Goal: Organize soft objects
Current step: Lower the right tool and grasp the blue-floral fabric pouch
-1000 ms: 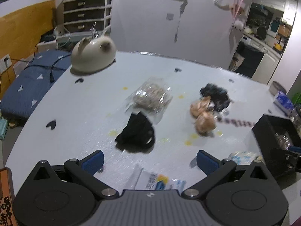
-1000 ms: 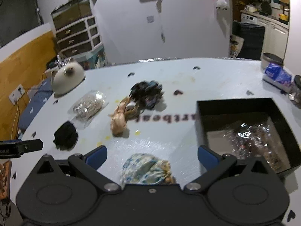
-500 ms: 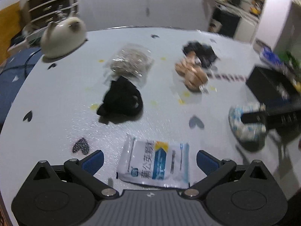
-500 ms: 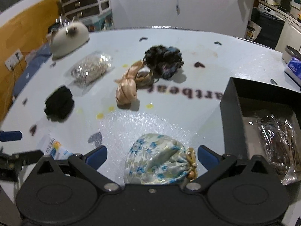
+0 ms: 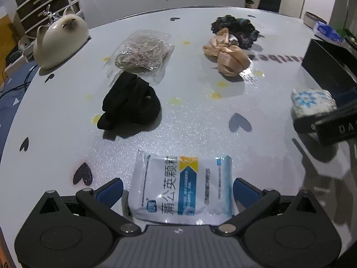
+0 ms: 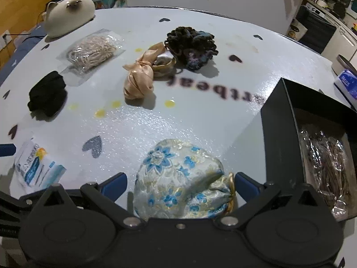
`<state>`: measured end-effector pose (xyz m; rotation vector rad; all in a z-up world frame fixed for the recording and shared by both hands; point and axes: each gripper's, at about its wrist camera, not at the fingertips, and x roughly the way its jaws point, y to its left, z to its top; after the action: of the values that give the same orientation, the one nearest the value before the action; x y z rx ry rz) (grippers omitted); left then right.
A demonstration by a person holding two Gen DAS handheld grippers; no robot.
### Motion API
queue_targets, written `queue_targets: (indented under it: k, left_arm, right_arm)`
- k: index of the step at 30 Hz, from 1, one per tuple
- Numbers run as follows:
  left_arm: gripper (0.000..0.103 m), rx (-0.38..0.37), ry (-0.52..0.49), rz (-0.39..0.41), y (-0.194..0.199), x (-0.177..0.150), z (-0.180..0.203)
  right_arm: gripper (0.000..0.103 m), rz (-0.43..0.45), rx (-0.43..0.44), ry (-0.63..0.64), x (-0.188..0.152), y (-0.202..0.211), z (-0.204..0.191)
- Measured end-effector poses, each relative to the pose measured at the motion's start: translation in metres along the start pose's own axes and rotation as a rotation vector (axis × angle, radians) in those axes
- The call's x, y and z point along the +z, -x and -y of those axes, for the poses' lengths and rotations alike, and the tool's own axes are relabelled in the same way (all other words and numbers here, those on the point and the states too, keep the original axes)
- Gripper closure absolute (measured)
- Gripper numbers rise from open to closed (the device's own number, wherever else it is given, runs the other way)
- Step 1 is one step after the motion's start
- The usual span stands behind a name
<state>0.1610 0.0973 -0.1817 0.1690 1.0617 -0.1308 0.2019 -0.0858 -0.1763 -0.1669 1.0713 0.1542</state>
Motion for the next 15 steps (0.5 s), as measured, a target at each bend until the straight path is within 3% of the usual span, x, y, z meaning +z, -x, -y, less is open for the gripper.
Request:
queue_targets:
  k: [4, 15]
  left_arm:
    - [0.000, -0.017, 0.024, -0.014, -0.003, 0.004, -0.004]
    - [0.014, -0.058, 0.112, -0.026, 0.004, 0.004, -0.017]
  right_arm:
    - [0.001, -0.014, -0.021, -0.018, -0.001, -0.004, 0.004]
    - [0.034, 0.005, -0.032, -0.034, -0.002, 0.002, 0.010]
